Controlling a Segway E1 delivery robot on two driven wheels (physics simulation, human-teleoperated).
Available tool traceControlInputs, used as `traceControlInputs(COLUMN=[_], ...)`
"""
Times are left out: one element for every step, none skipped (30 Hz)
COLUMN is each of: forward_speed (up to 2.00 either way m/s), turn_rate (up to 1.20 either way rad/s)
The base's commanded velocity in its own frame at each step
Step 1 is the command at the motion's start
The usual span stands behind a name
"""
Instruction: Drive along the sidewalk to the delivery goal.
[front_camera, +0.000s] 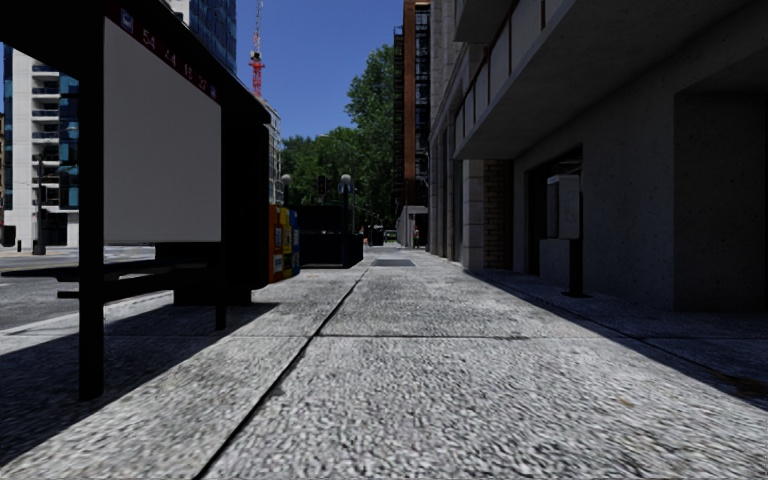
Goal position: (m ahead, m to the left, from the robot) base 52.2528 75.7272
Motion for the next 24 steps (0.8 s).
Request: traceControlInputs(forward_speed=[1.91, 1.91, 1.91, 1.91, 1.91, 1.91, 1.91, 1.91, 1.91, 1.91, 1.91, 1.91, 1.91, 1.91, 1.91, 1.91, 1.91, 1.91, 1.91, 1.91, 1.91, 1.91, 1.91, 1.91], turn_rate=[0.0, 0.0, 0.0, 0.0, 0.0, 0.0, 0.0, 0.0, 0.0, 0.0, 0.0, 0.0, 0.0, 0.0, 0.0, 0.0, 0.0, 0.0, 0.0, 0.0, 0.0, 0.0, 0.0, 0.0])
